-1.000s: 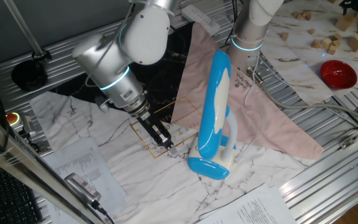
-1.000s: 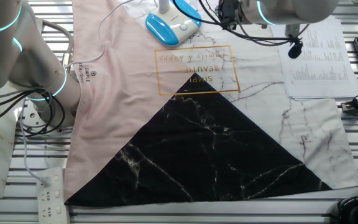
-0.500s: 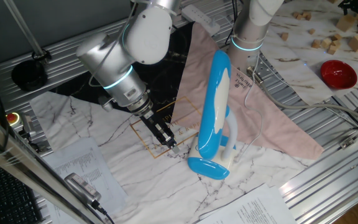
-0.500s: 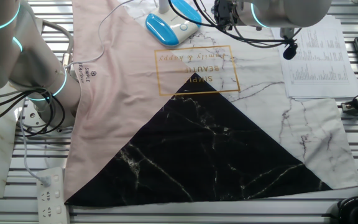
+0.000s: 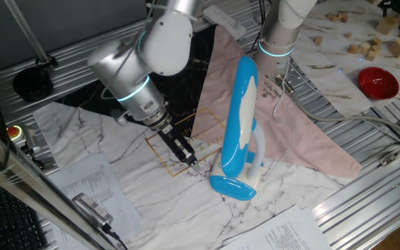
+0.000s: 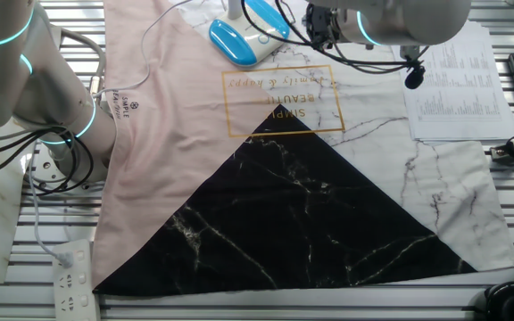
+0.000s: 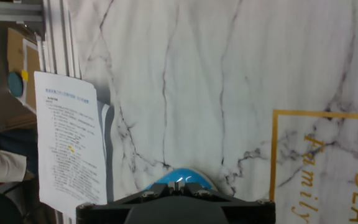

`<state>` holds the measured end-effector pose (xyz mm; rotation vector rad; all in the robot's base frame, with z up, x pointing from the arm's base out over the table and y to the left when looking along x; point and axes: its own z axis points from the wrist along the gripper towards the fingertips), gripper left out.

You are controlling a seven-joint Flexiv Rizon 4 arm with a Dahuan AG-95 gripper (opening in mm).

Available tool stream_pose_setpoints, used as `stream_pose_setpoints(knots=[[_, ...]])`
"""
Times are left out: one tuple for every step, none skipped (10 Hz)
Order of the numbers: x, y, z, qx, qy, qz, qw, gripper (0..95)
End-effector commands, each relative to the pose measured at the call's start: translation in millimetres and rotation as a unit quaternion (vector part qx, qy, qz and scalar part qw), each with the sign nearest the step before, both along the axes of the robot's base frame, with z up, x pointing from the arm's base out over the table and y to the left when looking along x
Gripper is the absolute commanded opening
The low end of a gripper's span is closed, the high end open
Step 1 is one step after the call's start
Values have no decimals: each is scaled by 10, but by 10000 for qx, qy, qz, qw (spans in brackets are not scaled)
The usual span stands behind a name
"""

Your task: Turn on the desk lamp by pressing the button

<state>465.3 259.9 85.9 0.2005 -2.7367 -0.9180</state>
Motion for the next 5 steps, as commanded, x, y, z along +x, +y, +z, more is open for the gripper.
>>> stream_pose_setpoints(knots=[[3, -1, -62, -14, -51, -18, 10000, 0], [1, -3, -61, -25, -62, -24, 10000, 0], [0, -4, -61, -23, -84, -24, 10000, 0], [0, -4, -61, -19, -132, -36, 9999, 0], [0, -5, -60, -22, -130, -42, 9999, 0]])
